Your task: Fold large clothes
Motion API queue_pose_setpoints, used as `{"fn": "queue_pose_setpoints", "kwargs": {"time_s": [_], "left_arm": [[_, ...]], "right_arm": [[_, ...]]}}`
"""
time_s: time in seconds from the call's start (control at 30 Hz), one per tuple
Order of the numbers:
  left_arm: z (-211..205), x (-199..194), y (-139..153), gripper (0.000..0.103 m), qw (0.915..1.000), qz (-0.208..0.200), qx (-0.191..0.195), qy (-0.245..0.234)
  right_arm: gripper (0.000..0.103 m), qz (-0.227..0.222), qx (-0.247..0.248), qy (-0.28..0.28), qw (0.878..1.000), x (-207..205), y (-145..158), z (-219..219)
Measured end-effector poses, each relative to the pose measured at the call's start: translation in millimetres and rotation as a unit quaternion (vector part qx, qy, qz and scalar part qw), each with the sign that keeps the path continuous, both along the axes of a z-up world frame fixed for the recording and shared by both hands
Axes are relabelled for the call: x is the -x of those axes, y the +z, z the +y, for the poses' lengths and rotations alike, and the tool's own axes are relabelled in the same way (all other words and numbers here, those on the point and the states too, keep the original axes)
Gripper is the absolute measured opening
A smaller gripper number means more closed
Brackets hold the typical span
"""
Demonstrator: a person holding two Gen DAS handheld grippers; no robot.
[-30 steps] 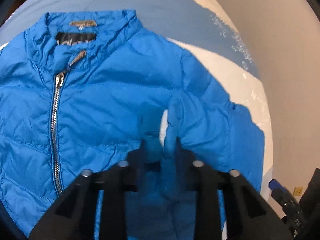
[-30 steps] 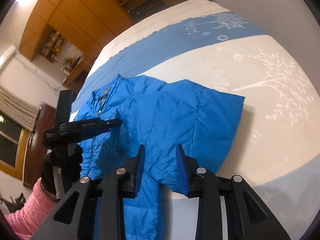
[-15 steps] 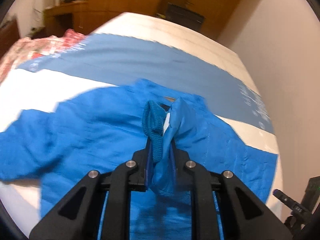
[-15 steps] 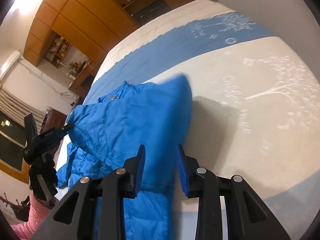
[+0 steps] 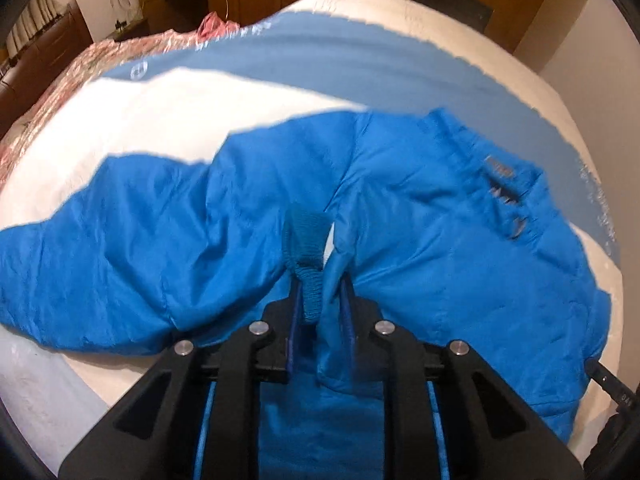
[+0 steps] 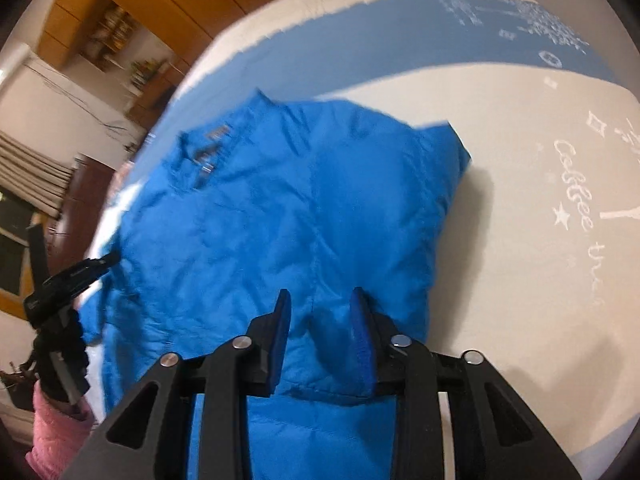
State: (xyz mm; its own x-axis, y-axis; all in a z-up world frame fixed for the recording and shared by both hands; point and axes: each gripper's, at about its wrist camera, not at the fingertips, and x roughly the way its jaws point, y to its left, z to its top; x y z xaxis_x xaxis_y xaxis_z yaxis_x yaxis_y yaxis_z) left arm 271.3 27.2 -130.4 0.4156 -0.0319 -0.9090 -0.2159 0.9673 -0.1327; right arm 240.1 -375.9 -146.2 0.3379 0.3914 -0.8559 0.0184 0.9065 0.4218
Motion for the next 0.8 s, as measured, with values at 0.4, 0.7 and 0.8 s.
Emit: {"fn": "queue_pose_setpoints", "kwargs": {"time_s": [0.4, 0.7, 0.8], "left_arm": [[12, 8, 17, 0.030, 0.9999, -0.005, -0.012, 0.006], [-37, 10, 20, 0.032, 0.9975, -0.019, -0.036, -0.058], [-47, 4, -14, 0.032, 0.9967, 0.021, -0.043, -0.066]], "right_arm": [[0.031, 0.019, 0.007, -0.003, 1.000, 0, -2, 5], [0.032, 0.003, 0.012, 0.036, 0.999, 4, 23, 47], [0.032, 0.029, 0.029, 0.032, 0.999, 2, 5, 55]]}}
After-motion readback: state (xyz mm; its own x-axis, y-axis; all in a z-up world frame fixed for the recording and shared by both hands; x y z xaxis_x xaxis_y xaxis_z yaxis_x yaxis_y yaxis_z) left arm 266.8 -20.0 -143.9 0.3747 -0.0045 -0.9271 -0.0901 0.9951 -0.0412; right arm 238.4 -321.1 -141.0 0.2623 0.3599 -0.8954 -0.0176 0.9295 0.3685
